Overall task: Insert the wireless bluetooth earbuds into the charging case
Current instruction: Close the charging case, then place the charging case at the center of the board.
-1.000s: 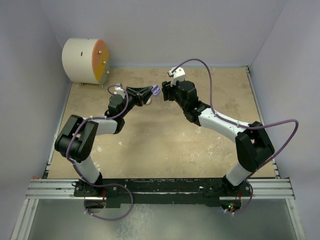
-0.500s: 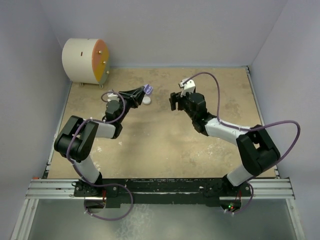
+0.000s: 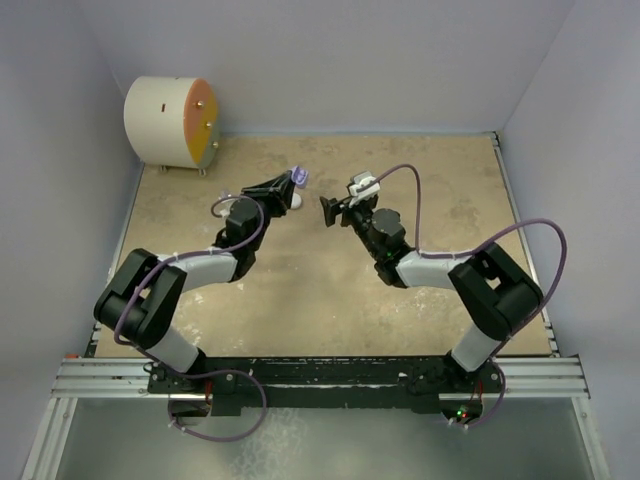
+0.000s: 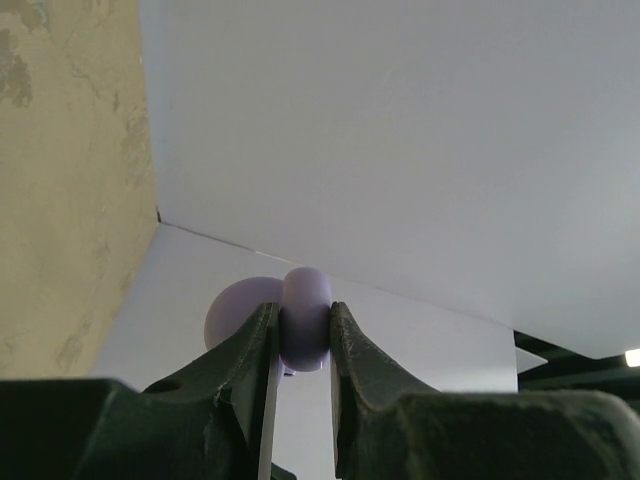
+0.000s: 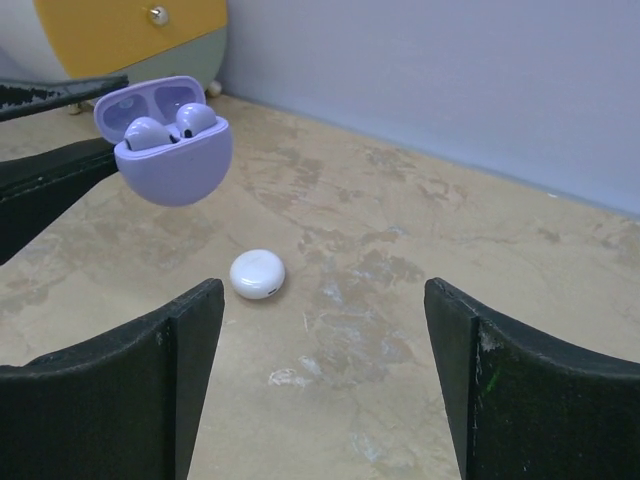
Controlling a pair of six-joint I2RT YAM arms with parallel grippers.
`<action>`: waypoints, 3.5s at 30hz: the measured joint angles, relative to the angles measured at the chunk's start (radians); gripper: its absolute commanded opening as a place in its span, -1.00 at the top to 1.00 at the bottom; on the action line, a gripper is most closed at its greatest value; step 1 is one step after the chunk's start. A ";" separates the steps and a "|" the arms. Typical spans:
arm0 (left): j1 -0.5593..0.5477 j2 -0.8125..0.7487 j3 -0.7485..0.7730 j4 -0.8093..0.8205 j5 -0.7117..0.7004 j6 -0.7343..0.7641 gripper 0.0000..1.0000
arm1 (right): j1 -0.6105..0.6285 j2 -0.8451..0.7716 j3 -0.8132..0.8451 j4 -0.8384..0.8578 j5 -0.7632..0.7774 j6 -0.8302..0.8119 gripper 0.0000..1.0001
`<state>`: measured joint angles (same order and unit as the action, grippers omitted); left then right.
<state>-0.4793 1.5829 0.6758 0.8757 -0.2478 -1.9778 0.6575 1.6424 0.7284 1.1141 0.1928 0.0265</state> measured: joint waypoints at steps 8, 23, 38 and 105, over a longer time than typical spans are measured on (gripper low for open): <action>-0.039 -0.020 0.061 -0.142 -0.110 -0.028 1.00 | 0.032 0.116 0.032 0.067 0.032 -0.031 -0.74; -0.097 0.018 0.114 -0.181 -0.132 -0.065 1.00 | 0.064 0.211 0.144 0.084 0.073 -0.057 -0.86; -0.117 0.022 0.111 -0.188 -0.145 -0.090 1.00 | 0.064 0.258 0.196 0.100 0.193 -0.094 -0.95; -0.093 0.523 0.669 -0.725 0.091 0.863 -0.05 | -0.148 -0.355 -0.028 -0.193 0.132 0.155 -1.00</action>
<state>-0.5724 2.1059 1.3449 0.1505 -0.1566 -1.1149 0.5091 1.2873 0.7006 0.9215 0.3244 0.1818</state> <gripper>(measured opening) 0.525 0.997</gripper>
